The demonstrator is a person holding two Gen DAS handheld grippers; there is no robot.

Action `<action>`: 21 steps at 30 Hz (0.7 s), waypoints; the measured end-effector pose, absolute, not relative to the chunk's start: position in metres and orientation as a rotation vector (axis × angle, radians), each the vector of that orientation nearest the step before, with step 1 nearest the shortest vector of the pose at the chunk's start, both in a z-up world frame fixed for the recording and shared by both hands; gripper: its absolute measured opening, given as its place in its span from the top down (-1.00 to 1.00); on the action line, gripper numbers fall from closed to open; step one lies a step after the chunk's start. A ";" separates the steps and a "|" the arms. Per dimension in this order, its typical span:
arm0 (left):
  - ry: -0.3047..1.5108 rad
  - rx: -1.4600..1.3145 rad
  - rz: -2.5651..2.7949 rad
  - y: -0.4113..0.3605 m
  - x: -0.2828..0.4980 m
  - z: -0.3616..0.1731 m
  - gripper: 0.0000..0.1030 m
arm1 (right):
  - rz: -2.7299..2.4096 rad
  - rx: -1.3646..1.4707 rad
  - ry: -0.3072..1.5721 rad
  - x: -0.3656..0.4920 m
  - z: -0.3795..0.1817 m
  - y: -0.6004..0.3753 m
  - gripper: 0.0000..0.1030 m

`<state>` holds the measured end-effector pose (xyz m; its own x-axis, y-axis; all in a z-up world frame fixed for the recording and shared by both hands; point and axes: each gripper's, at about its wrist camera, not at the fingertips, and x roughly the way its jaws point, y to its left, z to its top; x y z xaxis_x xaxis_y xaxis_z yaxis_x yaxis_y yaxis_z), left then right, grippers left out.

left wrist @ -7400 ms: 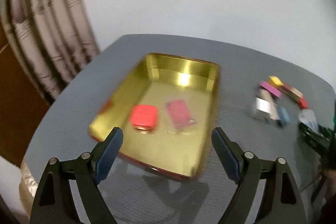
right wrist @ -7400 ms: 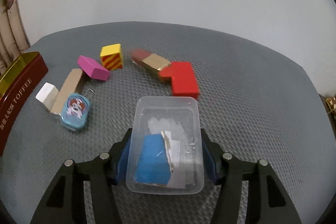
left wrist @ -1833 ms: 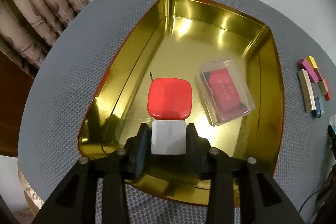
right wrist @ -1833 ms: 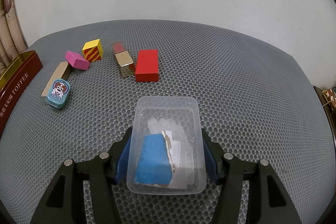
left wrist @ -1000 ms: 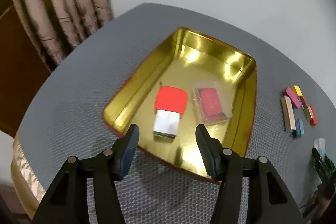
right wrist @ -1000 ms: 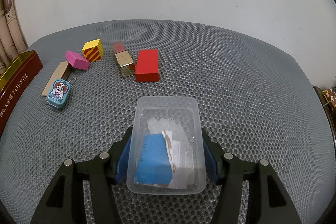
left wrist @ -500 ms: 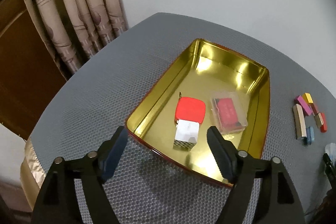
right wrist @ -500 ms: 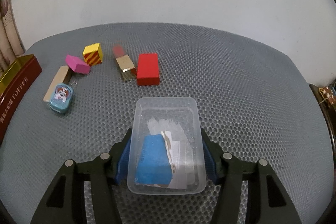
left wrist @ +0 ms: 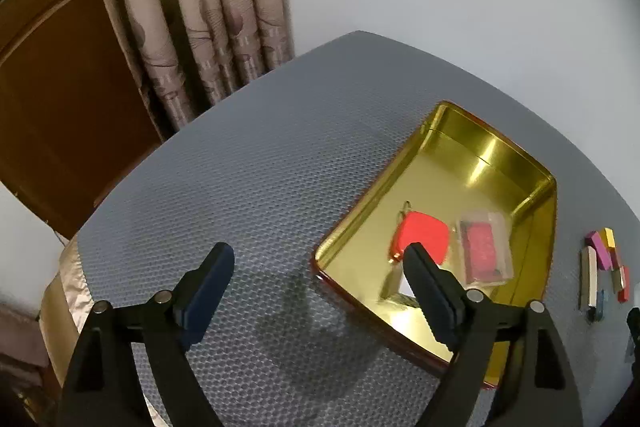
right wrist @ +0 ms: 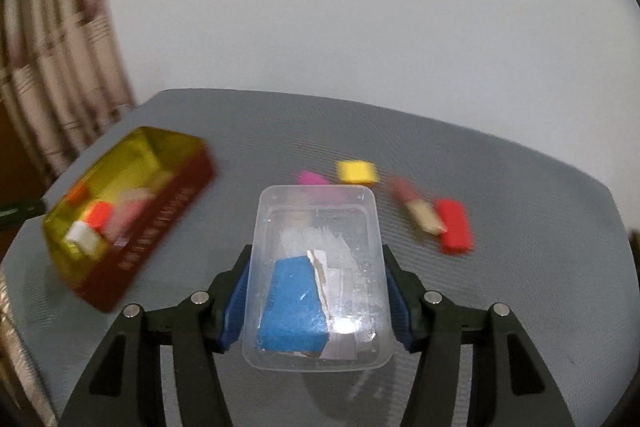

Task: Organize rigid objects
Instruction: 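Withdraw the left gripper while the right carries the sponge container toward the tin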

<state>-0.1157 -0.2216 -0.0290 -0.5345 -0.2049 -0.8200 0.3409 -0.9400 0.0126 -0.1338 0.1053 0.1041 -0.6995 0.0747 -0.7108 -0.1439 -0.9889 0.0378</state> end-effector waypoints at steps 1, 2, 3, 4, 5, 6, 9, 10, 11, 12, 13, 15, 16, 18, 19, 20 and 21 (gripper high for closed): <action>0.225 1.310 -2.493 -0.225 -0.116 -0.030 -0.64 | 2.818 -1.173 0.124 -0.138 0.109 0.093 -0.15; 0.242 1.314 -2.488 -0.227 -0.116 -0.031 -0.65 | 2.840 -1.184 0.113 -0.144 0.117 0.078 -0.15; 0.256 1.316 -2.483 -0.229 -0.115 -0.032 -0.65 | 2.862 -1.193 0.096 -0.146 0.117 0.067 -0.15; 0.268 1.316 -2.479 -0.231 -0.114 -0.032 -0.65 | 2.887 -1.199 0.077 -0.147 0.122 0.055 -0.15; 0.274 1.312 -2.473 -0.234 -0.114 -0.033 -0.65 | 2.911 -1.207 0.064 -0.148 0.126 0.046 -0.15; 0.278 1.305 -2.467 -0.237 -0.113 -0.033 -0.65 | 2.930 -1.218 0.051 -0.150 0.129 0.034 -0.15; 0.311 1.293 -2.452 -0.245 -0.112 -0.033 -0.65 | 2.982 -1.244 0.017 -0.158 0.134 -0.003 -0.15; 0.333 1.293 -2.451 -0.247 -0.111 -0.033 -0.65 | 2.994 -1.257 0.004 -0.165 0.137 -0.017 -0.15; 0.348 1.296 -2.451 -0.249 -0.111 -0.034 -0.65 | 3.002 -1.269 -0.014 -0.173 0.145 -0.031 -0.15; 0.352 1.299 -2.449 -0.251 -0.111 -0.034 -0.65 | 3.011 -1.282 -0.028 -0.180 0.147 -0.044 -0.15; 0.349 1.299 -2.446 -0.252 -0.111 -0.034 -0.65 | 3.017 -1.294 -0.044 -0.184 0.145 -0.054 -0.15; 0.331 1.288 -2.437 -0.257 -0.112 -0.034 -0.65 | 3.020 -1.319 -0.059 -0.196 0.146 -0.073 -0.15; 0.322 1.279 -2.431 -0.258 -0.112 -0.034 -0.65 | 3.022 -1.329 -0.066 -0.200 0.146 -0.081 -0.15; 0.285 1.266 -2.411 -0.261 -0.111 -0.032 -0.65 | 3.016 -1.342 -0.088 -0.208 0.141 -0.097 -0.15; 0.274 1.258 -2.403 -0.262 -0.111 -0.032 -0.65 | 3.013 -1.357 -0.100 -0.211 0.138 -0.101 -0.15; 0.270 1.250 -2.399 -0.264 -0.111 -0.032 -0.66 | 3.007 -1.372 -0.109 -0.215 0.134 -0.107 -0.15; 0.271 1.249 -2.397 -0.265 -0.111 -0.032 -0.66 | 3.000 -1.383 -0.119 -0.215 0.135 -0.107 -0.15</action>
